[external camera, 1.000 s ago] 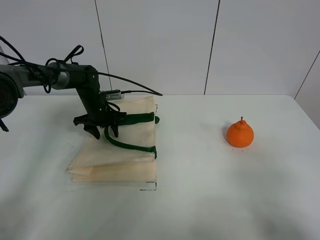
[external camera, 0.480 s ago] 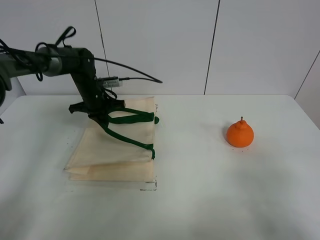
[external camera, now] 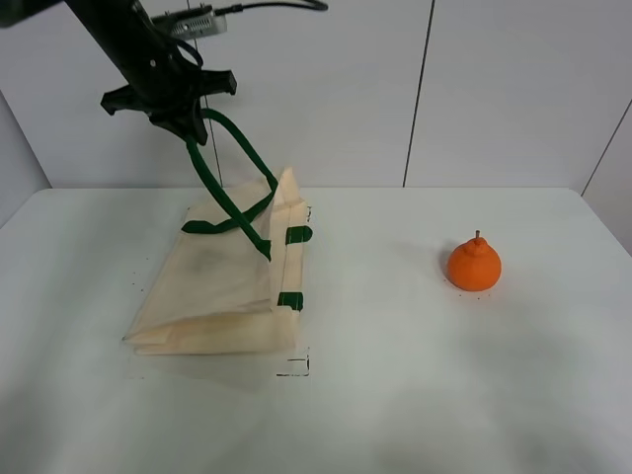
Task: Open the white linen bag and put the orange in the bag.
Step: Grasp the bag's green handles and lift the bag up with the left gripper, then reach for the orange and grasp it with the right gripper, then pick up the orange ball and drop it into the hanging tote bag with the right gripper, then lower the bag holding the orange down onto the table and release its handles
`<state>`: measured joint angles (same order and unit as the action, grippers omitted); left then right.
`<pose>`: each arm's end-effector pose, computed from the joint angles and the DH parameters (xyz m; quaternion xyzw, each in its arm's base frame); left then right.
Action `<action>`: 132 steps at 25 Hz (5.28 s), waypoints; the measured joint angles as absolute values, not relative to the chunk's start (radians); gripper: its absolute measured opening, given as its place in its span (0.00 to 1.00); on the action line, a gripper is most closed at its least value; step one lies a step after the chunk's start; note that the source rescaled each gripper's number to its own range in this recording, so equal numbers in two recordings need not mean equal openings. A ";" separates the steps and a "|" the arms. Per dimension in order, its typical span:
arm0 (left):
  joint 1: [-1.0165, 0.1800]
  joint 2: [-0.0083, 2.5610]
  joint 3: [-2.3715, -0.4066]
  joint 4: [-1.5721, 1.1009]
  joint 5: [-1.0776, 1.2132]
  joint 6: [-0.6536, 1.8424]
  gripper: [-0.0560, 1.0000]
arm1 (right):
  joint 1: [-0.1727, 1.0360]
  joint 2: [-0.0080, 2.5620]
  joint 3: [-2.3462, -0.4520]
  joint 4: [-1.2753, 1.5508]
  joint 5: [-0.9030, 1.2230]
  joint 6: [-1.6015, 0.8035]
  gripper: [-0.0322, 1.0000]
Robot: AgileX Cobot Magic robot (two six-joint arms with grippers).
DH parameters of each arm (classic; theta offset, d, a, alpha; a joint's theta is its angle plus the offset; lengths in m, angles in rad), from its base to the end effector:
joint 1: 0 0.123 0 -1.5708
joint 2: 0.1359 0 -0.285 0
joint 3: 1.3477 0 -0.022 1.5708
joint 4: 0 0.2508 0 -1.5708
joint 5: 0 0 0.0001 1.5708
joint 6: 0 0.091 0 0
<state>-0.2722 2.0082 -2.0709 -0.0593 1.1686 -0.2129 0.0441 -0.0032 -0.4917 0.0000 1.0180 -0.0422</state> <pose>0.4291 -0.1249 0.3443 0.0248 0.9614 -0.0940 0.2574 -0.0026 -0.0001 0.2785 -0.0364 0.8425 0.0005 0.5375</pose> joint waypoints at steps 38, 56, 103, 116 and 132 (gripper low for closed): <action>-0.321 1.861 -2.075 -0.010 1.191 -0.186 0.05 | 0.044 2.109 -1.709 0.087 1.050 -0.063 1.00; -0.321 1.861 -2.075 -0.010 1.191 -0.186 0.05 | 0.044 2.270 -1.722 0.120 1.021 -0.058 0.13; -0.321 1.842 -2.075 -0.008 1.191 -0.185 0.05 | 0.550 2.429 -2.140 0.684 0.914 -0.096 0.03; -0.321 1.842 -2.075 -0.008 1.191 -0.185 0.05 | 0.559 2.448 -2.139 0.676 0.870 -0.104 0.42; -0.321 1.841 -2.075 -0.028 1.191 -0.183 0.05 | 0.532 2.432 -2.364 0.107 1.202 0.051 1.00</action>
<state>-0.3214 1.8406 -2.0750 -0.0281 1.1908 -0.1834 0.5318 2.4325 -2.3637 0.1069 1.2023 0.0505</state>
